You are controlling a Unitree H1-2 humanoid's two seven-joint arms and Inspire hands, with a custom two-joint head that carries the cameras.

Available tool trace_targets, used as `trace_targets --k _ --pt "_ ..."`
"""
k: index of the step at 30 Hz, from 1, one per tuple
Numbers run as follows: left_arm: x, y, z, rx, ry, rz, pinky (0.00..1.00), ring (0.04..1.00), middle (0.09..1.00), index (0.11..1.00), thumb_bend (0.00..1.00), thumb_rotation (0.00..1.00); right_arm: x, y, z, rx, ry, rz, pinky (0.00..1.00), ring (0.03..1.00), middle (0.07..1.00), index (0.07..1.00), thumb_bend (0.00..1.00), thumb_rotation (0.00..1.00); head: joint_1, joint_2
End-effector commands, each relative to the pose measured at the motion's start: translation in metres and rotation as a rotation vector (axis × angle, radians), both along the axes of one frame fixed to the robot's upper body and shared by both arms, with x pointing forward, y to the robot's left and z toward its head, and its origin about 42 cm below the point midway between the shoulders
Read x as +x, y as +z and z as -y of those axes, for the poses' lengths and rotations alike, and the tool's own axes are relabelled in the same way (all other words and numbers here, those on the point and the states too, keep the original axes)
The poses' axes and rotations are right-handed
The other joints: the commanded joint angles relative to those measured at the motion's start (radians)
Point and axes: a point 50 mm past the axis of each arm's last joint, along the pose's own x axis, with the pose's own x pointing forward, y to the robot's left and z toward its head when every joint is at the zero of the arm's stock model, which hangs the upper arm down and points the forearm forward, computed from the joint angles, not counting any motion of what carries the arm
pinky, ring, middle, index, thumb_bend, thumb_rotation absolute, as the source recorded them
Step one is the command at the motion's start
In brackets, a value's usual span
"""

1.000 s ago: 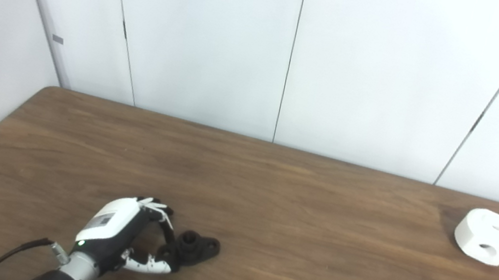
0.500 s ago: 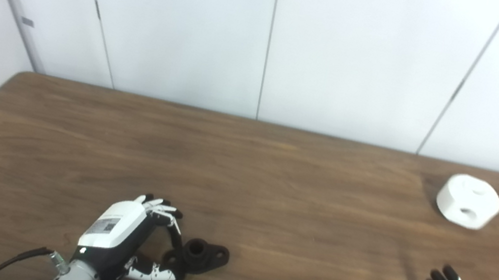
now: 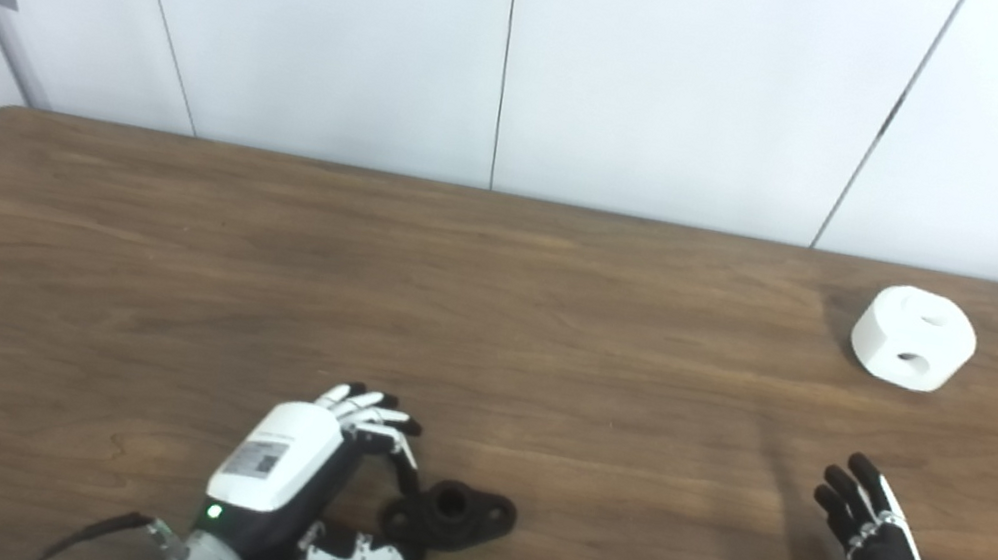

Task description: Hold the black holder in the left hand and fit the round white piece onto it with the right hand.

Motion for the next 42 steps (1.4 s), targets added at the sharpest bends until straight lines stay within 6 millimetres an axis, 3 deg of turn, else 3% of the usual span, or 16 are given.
trace_targets --k 1,11,19,22,25,29,33,40,42 --pt "-0.005 -0.006 0.007 0.025 -0.049 0.007 0.99 0.904 0.803 0.489 0.51 0.04 0.006 0.017 -0.011 0.044 -0.009 0.086 0.95 0.894 0.898 0.922 0.52 0.95 -0.007 0.01" --pt "-0.009 -0.018 0.023 0.04 -0.094 0.004 1.0 0.908 0.806 0.49 0.51 0.04 0.006 0.022 -0.009 0.043 -0.019 0.089 0.95 0.895 0.894 0.919 0.52 0.94 -0.027 0.026" --pt "-0.011 -0.023 0.023 0.044 -0.104 0.005 1.0 0.914 0.809 0.49 0.51 0.04 0.014 0.028 -0.001 0.033 -0.051 0.111 0.95 0.891 0.898 0.924 0.51 0.93 -0.038 0.028" --pt "-0.01 -0.027 0.02 0.047 -0.102 0.008 1.0 0.906 0.803 0.49 0.51 0.05 0.022 0.035 0.005 -0.047 -0.068 0.124 0.94 0.873 0.889 0.923 0.51 0.94 -0.04 0.006" --pt "-0.01 -0.03 0.016 0.059 -0.102 0.003 1.0 0.908 0.803 0.49 0.51 0.05 0.033 0.044 0.012 -0.072 -0.075 0.146 0.98 0.886 0.891 0.931 0.54 0.87 -0.048 -0.01" --pt "-0.008 -0.033 0.014 0.058 -0.094 -0.013 0.99 0.906 0.804 0.49 0.51 0.04 0.048 0.05 0.021 -0.11 -0.085 0.171 0.96 0.898 0.899 0.939 0.54 0.82 -0.056 -0.027" --pt "-0.007 -0.037 0.012 0.065 -0.092 -0.013 0.97 0.899 0.796 0.49 0.51 0.04 0.062 0.061 0.028 -0.272 -0.11 0.158 0.88 0.897 0.911 0.935 0.54 0.84 -0.07 -0.051" --pt "-0.004 -0.044 0.008 0.066 -0.096 -0.023 0.96 0.899 0.793 0.489 0.51 0.04 0.085 0.067 0.04 -0.513 -0.164 0.092 0.85 0.909 0.918 0.92 0.63 0.72 -0.103 -0.094" --pt "-0.004 -0.046 0.008 0.07 -0.095 -0.025 0.96 0.898 0.791 0.489 0.51 0.04 0.091 0.066 0.044 -0.609 -0.181 0.065 0.89 0.948 0.947 0.931 0.67 0.68 -0.121 -0.104"
